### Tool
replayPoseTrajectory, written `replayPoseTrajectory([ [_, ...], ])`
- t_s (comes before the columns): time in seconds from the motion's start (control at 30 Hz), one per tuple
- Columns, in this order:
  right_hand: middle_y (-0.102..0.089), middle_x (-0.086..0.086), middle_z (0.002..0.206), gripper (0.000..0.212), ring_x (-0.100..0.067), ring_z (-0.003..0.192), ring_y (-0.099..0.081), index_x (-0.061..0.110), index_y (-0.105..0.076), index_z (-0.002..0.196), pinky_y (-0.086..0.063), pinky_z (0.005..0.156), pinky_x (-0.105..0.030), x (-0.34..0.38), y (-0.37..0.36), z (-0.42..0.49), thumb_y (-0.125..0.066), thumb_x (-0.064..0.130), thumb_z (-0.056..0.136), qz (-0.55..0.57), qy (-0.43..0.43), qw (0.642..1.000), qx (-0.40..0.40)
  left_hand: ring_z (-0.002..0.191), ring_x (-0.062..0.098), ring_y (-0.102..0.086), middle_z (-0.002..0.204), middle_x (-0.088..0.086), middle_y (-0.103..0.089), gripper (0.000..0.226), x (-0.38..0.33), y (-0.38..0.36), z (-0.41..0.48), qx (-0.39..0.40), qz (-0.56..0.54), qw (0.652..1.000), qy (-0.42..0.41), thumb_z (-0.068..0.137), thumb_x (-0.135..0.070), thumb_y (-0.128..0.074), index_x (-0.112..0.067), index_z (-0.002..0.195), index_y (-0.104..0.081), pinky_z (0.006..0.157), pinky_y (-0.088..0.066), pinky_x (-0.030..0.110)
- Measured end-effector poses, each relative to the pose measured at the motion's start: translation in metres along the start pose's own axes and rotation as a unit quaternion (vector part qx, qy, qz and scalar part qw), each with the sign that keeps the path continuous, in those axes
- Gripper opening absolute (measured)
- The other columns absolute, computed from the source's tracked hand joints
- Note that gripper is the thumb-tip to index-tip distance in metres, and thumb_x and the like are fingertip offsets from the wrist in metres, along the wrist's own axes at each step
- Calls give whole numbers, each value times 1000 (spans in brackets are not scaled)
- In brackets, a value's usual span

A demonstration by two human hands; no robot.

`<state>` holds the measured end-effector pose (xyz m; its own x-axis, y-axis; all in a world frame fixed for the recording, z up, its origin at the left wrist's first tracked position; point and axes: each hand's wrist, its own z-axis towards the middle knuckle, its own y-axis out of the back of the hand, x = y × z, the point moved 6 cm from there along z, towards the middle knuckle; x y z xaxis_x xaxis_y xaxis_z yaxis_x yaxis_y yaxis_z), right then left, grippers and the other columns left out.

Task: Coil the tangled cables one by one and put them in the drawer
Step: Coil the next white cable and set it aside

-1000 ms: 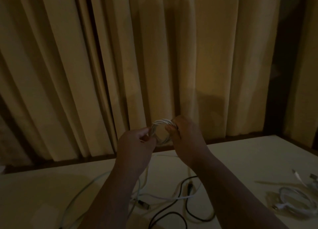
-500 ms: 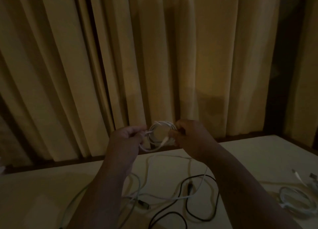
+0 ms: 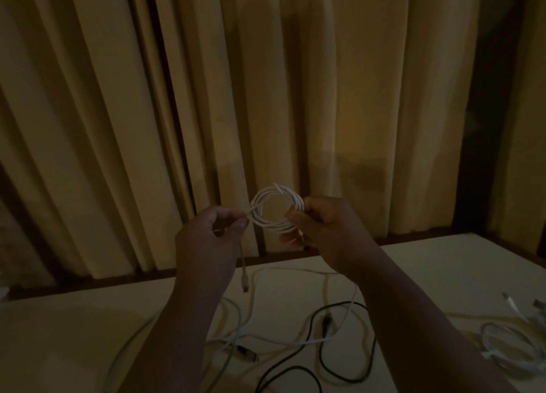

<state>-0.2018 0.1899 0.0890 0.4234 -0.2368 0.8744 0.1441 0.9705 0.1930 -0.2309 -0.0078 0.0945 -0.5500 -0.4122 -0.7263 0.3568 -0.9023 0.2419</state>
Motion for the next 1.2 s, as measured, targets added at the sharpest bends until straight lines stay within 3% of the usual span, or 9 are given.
replayPoseTrajectory([
  [0.13,-77,-4,84,18,-16,78,-76,11,-70,94,-62,71,-34,6,-9,-1,-54,11,103,17,23,1000,4,77,-6,-66,78,-14,-73,5,5,5,1,-33,-23,999,20,86,-24,-78,-28,88,-77,71,-51,17],
  [0.2,-77,-3,84,18,-17,80,-76,14,-70,92,-63,73,-35,7,-14,-2,-55,10,102,39,30,999,-3,79,2,-71,78,-9,-76,5,11,1,0,-42,-88,993,69,86,-20,-77,-25,88,-78,74,-56,25],
  [0.33,-77,-3,88,16,-18,83,-76,9,-72,103,-64,76,-43,1,-25,-1,-56,11,102,36,38,998,-24,86,22,-73,90,9,-78,8,29,-22,-10,-5,-333,889,313,90,-7,-69,-9,94,-75,67,-56,30],
  [0.4,-77,-3,87,16,-19,83,-76,8,-72,103,-64,76,-45,-4,-29,0,-57,12,102,34,36,998,-26,90,22,-73,93,10,-78,12,30,-29,-14,23,-384,848,364,88,-11,-72,-6,98,-75,66,-56,29],
  [0.57,-75,-5,81,16,-17,76,-75,4,-70,99,-62,65,-30,-7,-32,-1,-56,11,102,31,37,998,-45,74,17,-71,74,2,-77,12,28,-37,-19,45,-414,820,394,93,-17,-68,-10,86,-74,66,-56,30],
  [0.73,-70,-7,69,20,-29,68,-70,6,-70,88,-60,67,-54,-7,-26,0,-58,15,101,-20,49,996,-68,88,20,-72,93,7,-77,29,23,-42,-17,90,-455,812,354,87,-33,-71,-8,101,-76,84,-58,35],
  [0.9,-70,-6,69,20,-26,67,-71,10,-71,87,-60,68,-54,-9,-31,2,-60,18,100,-58,41,996,-55,92,26,-72,103,16,-76,23,26,-53,-26,95,-477,787,380,91,-23,-67,-4,102,-74,87,-57,41],
  [1.07,-73,-8,79,20,-23,75,-74,7,-72,90,-62,71,-49,-16,-35,3,-63,23,98,-48,22,997,-55,88,21,-73,100,10,-76,25,34,-60,-25,82,-489,788,364,98,-23,-59,-8,111,-73,80,-59,40],
  [1.2,-71,-1,77,19,-9,72,-70,11,-70,86,-61,69,-33,-27,-41,6,-62,22,99,-90,10,994,-67,59,7,-54,78,-3,-68,18,44,-61,-27,44,-476,790,384,98,-24,-60,-13,105,-72,61,-39,25],
])
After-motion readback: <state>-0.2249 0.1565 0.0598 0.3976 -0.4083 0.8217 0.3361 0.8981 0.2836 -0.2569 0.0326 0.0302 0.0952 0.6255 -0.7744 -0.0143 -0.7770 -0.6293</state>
